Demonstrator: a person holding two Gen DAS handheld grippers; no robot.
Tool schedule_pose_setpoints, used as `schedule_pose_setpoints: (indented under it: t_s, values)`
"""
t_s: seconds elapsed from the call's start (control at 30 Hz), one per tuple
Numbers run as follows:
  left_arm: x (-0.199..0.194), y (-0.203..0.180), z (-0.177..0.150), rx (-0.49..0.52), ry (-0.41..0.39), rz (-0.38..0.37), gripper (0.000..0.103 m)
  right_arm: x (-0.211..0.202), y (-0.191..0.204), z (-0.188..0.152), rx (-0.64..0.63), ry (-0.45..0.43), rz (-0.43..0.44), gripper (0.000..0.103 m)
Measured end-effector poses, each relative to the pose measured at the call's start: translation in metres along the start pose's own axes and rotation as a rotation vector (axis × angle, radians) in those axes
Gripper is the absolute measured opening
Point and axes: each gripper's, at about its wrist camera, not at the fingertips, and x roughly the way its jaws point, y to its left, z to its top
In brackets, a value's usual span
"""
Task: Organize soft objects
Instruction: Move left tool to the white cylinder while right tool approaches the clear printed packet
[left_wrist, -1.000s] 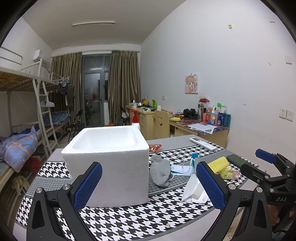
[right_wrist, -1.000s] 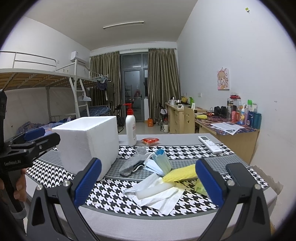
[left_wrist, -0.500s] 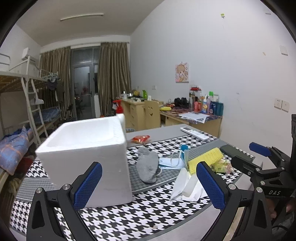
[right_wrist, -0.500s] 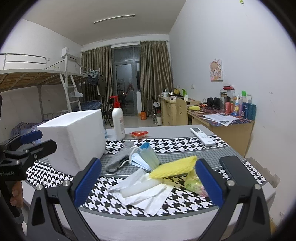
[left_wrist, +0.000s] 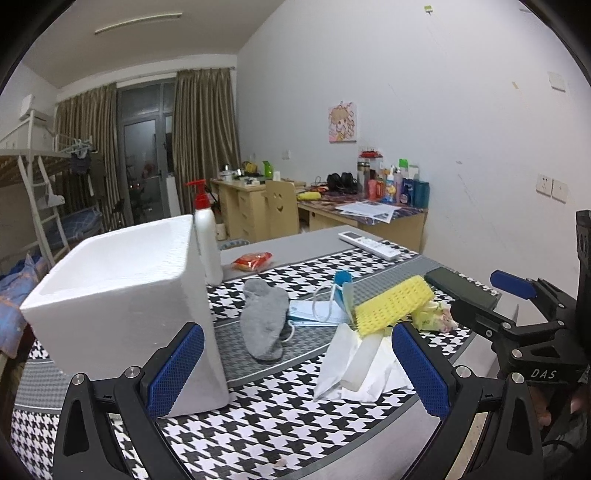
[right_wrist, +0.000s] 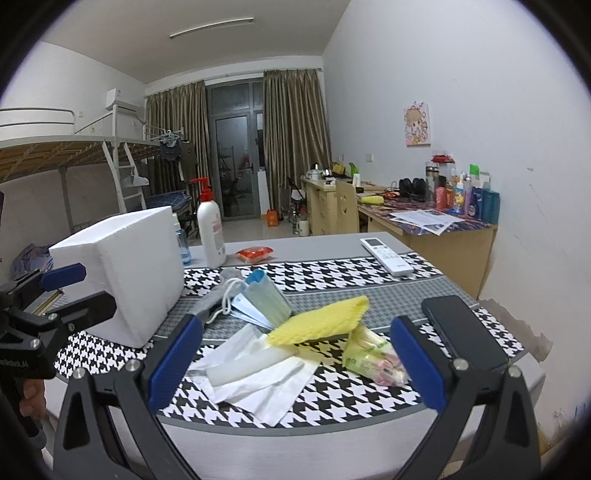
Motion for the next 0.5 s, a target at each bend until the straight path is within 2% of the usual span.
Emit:
schedule_pose_setpoints:
  t_s: [0.5]
  values:
    - [0.035,-0.022,-0.004,0.050,0.115,-0.064,0.102,0.017,-0.029,-0.011,0.041,0.060,-0.044,0.102]
